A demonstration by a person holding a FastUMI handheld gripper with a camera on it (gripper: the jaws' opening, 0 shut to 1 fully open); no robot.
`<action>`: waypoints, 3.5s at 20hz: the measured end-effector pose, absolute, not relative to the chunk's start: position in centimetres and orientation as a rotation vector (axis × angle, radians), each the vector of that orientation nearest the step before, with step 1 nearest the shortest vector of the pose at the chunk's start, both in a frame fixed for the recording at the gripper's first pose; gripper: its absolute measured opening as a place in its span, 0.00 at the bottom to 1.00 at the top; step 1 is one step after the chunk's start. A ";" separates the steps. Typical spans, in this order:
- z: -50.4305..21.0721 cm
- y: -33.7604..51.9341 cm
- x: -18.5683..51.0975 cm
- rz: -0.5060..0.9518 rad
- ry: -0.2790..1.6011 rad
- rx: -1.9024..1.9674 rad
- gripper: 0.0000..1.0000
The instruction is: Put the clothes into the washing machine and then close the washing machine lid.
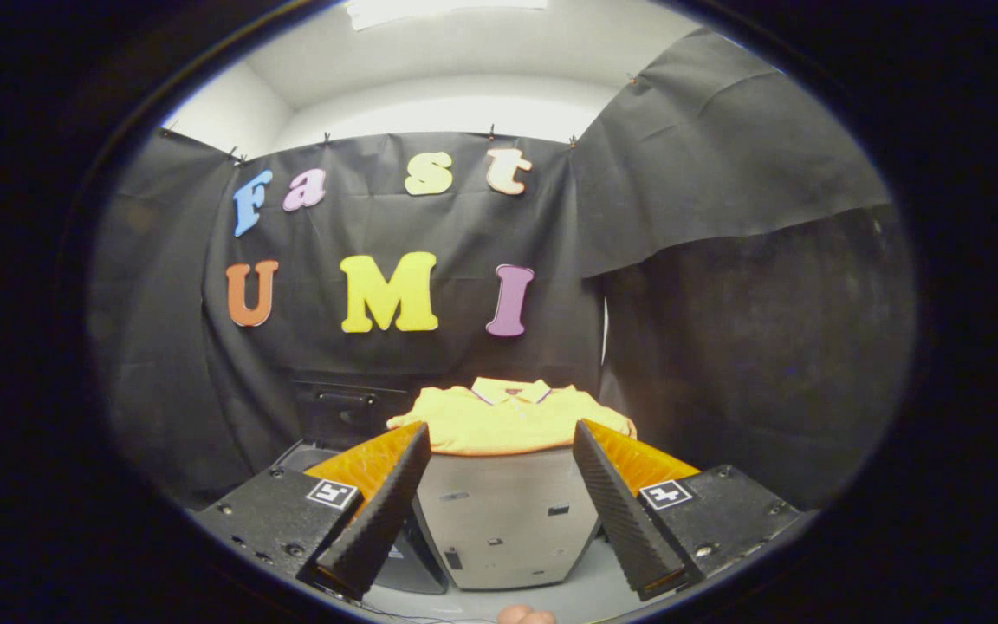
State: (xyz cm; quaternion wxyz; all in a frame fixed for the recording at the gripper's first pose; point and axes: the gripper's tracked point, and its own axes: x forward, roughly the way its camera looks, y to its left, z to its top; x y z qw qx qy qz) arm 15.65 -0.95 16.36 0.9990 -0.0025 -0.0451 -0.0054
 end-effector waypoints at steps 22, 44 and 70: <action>13.7 -2.9 45.2 0.017 0.351 -0.107 1.00; 8.1 -4.1 50.4 0.068 0.707 -0.059 1.00; 23.0 7.3 49.3 0.237 0.457 -0.059 0.06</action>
